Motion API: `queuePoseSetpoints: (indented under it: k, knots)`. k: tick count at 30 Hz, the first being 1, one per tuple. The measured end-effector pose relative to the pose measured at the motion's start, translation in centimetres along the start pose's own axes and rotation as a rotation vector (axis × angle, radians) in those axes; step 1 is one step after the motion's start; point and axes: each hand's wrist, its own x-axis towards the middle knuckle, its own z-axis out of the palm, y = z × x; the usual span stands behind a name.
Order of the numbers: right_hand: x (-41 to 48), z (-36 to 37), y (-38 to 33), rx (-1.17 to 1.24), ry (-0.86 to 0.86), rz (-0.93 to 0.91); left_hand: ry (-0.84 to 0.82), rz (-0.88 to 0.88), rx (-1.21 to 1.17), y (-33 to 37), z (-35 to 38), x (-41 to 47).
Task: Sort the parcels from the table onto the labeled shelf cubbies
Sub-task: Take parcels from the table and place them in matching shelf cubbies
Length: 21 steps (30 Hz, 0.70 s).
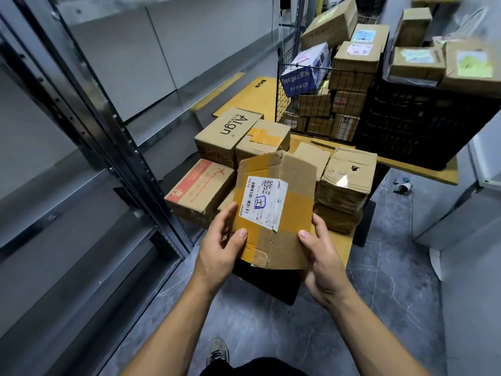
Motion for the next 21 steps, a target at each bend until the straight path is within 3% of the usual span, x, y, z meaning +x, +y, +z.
queuePoseSetpoints:
  k: [4,8,11,13,21]
  knots:
    - [0.0,0.8,-0.2,-0.092,-0.005,-0.032,0.04,-0.002,-0.007,0.0,-0.9,-0.5]
    - [0.1,1.7,0.0,-0.409,0.042,-0.245,0.114,0.0,0.082,-0.3,-2.7,-1.4]
    - [0.3,2.8,0.6,-0.619,0.0,-0.287,0.169,0.029,0.177,-0.5,-4.2,-2.6]
    - [0.7,3.9,1.2,-0.704,-0.05,-0.257,0.216,0.035,0.242,-0.8,-5.3,-3.5]
    - [-0.5,11.3,5.1,-0.677,-0.325,-0.028,0.416,-0.004,0.379,-2.0,-11.6,-9.4]
